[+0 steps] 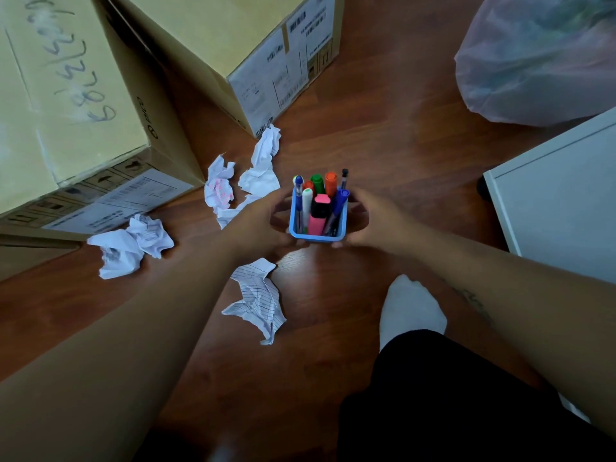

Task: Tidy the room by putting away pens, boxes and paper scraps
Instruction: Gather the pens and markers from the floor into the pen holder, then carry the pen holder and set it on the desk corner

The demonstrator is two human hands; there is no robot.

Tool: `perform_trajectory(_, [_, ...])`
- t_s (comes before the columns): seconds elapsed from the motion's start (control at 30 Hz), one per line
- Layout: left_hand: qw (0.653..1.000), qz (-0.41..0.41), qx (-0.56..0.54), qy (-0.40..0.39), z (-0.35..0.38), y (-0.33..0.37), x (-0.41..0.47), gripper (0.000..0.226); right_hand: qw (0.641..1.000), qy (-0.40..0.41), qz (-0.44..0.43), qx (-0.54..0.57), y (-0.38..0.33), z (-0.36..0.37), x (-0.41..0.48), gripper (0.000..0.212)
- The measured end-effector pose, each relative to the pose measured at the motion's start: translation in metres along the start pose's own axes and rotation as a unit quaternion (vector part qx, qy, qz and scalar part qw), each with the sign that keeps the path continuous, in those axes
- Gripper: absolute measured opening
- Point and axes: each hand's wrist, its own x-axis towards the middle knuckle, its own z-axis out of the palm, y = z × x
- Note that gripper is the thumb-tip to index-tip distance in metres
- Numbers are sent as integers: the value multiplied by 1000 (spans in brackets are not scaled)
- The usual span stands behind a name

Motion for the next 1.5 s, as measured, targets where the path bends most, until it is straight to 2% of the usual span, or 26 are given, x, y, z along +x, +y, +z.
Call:
perform_trajectory(0.27, [999,36,9,6,-11,19,1,76,1000,4,-18,20,-15,-16,-8,69])
perform_trajectory(0.37, [998,61,3,29,-30,53,-6,64,1000,14,-22,15,-43,-44,-17,75])
perform_trajectory(0.63, [992,115,7,52,-130,207,-49,70,996,67,-61,21,-180,-160,-75,80])
perform_trajectory(0.87, [975,190,85,73,-223,356,-101,82,982,136,-129,37,-301,-254,-133,76])
perform_trajectory(0.93, [970,206,93,90,-246,393,-113,83,976,149,-152,36,-336,-280,-151,82])
perform_trajectory(1.17, [954,254,91,129,-305,517,-160,65,962,201,-184,12,-439,-359,-202,86])
perform_trajectory(1.33, [941,306,39,137,-337,583,-181,63,945,218,-233,73,-492,-403,-221,76])
perform_trajectory(1.5, [930,321,19,178,-361,637,-154,50,926,242,-273,102,-526,-458,-205,65])
